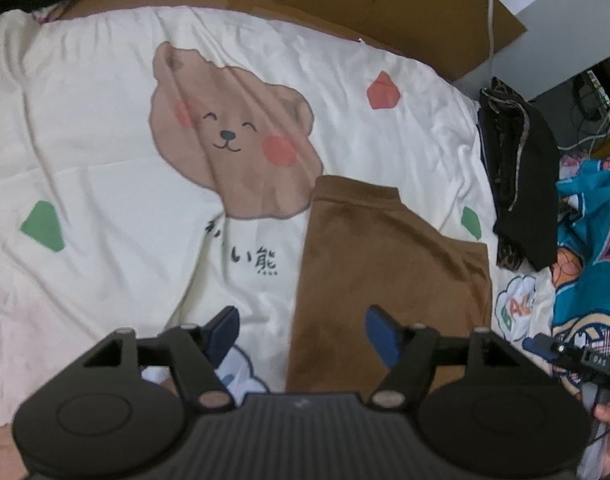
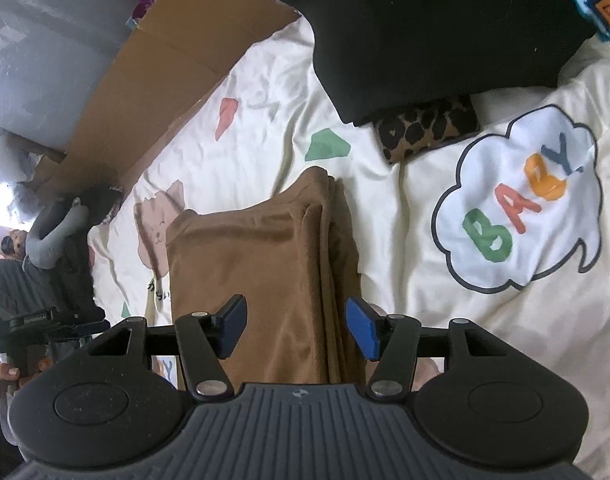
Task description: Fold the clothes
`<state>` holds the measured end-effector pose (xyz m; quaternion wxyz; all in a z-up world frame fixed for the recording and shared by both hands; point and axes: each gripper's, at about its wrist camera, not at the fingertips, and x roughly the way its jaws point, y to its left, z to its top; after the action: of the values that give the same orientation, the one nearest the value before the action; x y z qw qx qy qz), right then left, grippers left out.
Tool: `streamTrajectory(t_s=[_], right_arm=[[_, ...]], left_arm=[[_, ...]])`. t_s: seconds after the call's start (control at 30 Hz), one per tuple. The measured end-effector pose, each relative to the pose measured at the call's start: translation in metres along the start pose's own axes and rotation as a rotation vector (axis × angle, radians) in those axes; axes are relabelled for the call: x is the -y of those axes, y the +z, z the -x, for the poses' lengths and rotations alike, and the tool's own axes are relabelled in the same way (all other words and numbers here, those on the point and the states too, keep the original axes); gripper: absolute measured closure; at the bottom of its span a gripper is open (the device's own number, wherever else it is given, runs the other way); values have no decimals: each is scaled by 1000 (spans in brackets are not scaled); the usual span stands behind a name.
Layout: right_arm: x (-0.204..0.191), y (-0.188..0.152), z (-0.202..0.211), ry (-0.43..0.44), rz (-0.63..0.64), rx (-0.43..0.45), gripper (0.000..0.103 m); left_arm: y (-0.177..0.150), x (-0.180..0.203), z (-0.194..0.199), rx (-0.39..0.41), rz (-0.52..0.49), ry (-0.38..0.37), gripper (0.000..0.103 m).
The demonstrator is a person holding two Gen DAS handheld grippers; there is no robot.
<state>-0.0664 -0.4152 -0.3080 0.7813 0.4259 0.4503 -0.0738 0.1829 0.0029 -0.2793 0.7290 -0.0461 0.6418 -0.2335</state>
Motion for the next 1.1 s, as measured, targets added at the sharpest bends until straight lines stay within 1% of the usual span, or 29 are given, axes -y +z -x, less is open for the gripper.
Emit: streamTrajectory(t_s=[0.27,0.37,0.5,0.63,0.93,1.1], right_arm=[[4,7,-18,13,3,28,41],[4,9,-27,11,7,21,40],[-1,12,-42,-8,52,3,40],[-1,16,-57,-29,67,4,40],[8,21,-78,-73,79,-1,39],[11,22,-88,-90,93,-2,39]], left_arm=[[16,-3,-28,9,12,-19,29],[20,-5,-41,-2,22,-25,29],[25,-4,-59,-22,19,-41,29],[28,-1,-76,-50,7,-53,29],[32,2,-101,-81,-17,-69,28],[31,2,-109,-83,-33,-64,27]])
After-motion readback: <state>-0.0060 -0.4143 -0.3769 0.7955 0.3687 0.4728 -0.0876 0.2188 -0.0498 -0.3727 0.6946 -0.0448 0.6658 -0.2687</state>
